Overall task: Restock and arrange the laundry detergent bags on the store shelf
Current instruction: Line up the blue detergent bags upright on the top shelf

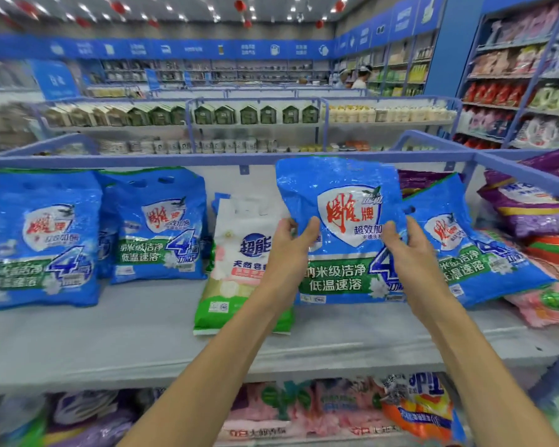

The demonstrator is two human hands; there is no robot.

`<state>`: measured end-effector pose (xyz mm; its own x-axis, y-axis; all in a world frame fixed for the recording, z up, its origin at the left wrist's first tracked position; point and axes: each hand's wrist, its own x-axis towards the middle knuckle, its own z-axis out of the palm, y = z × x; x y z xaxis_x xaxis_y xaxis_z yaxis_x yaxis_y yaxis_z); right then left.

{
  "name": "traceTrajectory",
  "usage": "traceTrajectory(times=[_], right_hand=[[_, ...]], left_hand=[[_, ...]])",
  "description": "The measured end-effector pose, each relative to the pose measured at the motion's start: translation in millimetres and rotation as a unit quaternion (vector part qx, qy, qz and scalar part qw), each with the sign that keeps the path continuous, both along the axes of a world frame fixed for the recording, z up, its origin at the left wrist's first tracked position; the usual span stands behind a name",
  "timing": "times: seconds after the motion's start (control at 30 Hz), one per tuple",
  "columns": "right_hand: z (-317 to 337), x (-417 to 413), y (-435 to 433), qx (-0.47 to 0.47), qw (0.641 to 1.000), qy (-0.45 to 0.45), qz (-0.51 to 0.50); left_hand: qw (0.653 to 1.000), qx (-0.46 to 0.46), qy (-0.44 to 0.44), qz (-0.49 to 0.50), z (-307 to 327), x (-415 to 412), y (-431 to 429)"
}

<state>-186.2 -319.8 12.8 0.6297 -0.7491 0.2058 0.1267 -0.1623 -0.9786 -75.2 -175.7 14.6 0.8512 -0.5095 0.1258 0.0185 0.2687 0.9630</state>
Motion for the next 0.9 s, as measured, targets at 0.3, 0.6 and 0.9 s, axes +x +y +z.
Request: traceTrajectory(times=[0.3, 0.6, 0.9], right_hand=[[40, -3, 121, -0.01, 0.989, -0.145, -0.003], [7, 81, 237, 0.134, 0.978, -0.086, 0.138], [-5, 197, 253, 0.128, 0.983, -0.023, 0.129]], left_hand=[[0.998, -0.011, -0.061, -0.026, 31, -6, 115], [0.993, 0.001, 0.045, 0.105, 11, 56, 249], [0.98, 0.043, 0.027, 0.19, 14, 159, 287]])
